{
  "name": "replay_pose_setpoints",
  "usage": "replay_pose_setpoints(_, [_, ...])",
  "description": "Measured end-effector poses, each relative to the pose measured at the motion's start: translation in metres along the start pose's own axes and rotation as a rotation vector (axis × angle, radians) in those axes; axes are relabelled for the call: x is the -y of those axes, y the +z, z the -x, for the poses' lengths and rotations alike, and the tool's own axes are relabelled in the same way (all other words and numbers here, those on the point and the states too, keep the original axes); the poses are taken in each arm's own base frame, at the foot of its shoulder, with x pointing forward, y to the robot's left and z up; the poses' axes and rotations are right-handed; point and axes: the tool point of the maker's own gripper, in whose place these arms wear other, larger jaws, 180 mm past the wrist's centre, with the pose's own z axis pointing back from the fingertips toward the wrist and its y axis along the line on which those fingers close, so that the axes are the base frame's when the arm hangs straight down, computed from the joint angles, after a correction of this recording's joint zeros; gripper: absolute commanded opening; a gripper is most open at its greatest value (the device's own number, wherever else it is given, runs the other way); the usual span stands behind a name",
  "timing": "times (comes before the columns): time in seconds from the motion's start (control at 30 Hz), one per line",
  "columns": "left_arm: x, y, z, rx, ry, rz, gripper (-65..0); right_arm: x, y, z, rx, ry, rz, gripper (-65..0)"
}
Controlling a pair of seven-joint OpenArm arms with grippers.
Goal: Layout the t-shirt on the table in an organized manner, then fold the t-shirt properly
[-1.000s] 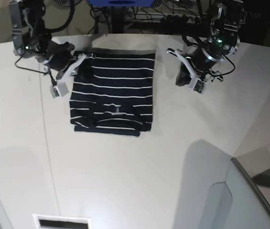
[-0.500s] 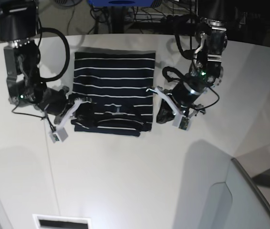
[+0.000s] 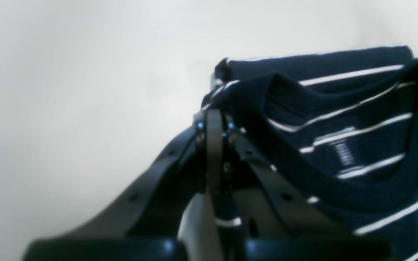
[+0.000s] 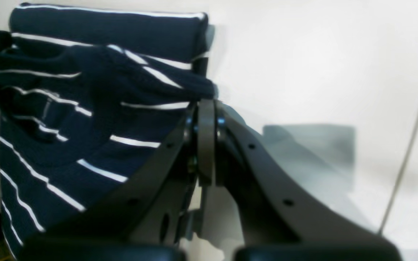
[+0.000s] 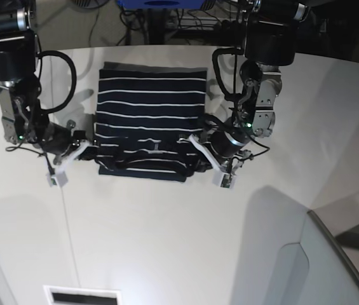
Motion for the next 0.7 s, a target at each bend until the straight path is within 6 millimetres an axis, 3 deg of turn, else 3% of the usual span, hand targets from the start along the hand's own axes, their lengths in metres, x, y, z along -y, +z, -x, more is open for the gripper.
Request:
replay_pose_setpoints(0.1, [-0.001,0.007,-0.007,0.022,-0.010,-0.007,-65.0,-0.011,0.008,-0.010,0.043,0.046,-0.014,-65.0])
replay_pose_setpoints(0.17, [-0.002,0.019,-0.023,0.079,-0.037,-0.016,-65.0,-0.024,0.023,-0.024,0.109,0.102,-0.034,-65.0])
replay_pose_setpoints(0.27, [-0.014,0.052,-0.041,0.147,-0.124,-0.042,-65.0,-0.042,0.058,-0.038,0.188,0.227,-0.054,-65.0])
replay_pose_setpoints(0.33, [-0.033,0.085,-0.039,0.172,-0.152,-0.114,-65.0,-0.044,0.081,-0.035,0.203,0.301,-0.035,-65.0])
replay_pose_setpoints(0.4, [-0.043,0.115,-0.021,0.154,-0.158,-0.175,-65.0,-0.046,0.100,-0.019,0.179,0.370,-0.035,-65.0])
replay_pose_setpoints(0.47, [-0.043,0.142,0.017,0.078,-0.155,-0.191,-65.0,-0.041,0.115,0.007,0.119,0.408,-0.026,-65.0])
replay_pose_setpoints(0.57, [-0.020,0.178,0.071,-0.036,-0.133,-0.162,-65.0,-0.020,0.137,0.050,-0.018,0.536,0.066,-65.0])
replay_pose_setpoints(0.7, [0.006,0.211,0.088,0.024,-0.101,-0.131,-65.0,-0.008,0.156,0.076,-0.090,0.702,0.146,-65.0])
